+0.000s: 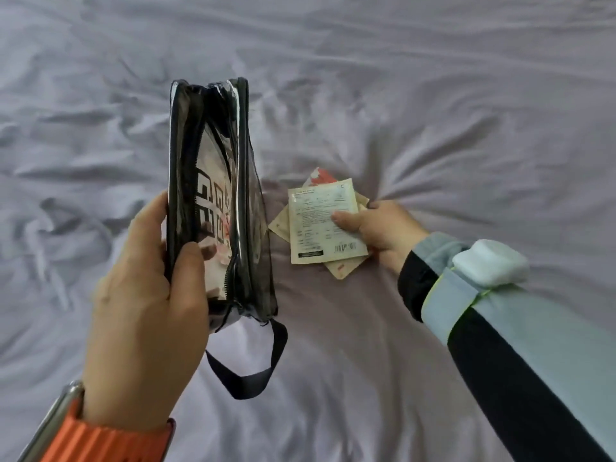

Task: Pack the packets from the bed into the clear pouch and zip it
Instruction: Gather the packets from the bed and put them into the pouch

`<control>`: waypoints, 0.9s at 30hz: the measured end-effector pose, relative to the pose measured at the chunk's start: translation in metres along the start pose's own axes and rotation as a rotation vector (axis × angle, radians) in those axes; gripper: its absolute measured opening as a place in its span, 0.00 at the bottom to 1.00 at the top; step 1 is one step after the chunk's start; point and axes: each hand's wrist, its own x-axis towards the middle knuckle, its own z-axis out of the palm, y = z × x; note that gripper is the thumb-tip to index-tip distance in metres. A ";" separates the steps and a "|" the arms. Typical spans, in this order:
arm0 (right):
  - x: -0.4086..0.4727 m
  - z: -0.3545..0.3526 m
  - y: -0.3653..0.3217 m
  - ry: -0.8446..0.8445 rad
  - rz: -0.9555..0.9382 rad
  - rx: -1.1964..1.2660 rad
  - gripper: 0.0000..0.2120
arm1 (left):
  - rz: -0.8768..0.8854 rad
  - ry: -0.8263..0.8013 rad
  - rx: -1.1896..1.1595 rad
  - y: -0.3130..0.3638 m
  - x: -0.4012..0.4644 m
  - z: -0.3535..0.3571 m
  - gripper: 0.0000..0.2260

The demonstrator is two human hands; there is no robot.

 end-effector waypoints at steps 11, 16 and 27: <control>-0.037 0.013 -0.013 0.116 -0.190 0.111 0.13 | -0.009 -0.004 0.050 0.006 -0.008 0.004 0.21; -0.105 -0.028 -0.060 0.277 -0.534 0.240 0.19 | 0.033 -0.034 0.128 0.030 -0.026 0.017 0.20; -0.261 -0.098 -0.069 0.319 -0.779 -0.438 0.18 | 0.188 -0.196 0.192 0.092 -0.117 0.072 0.22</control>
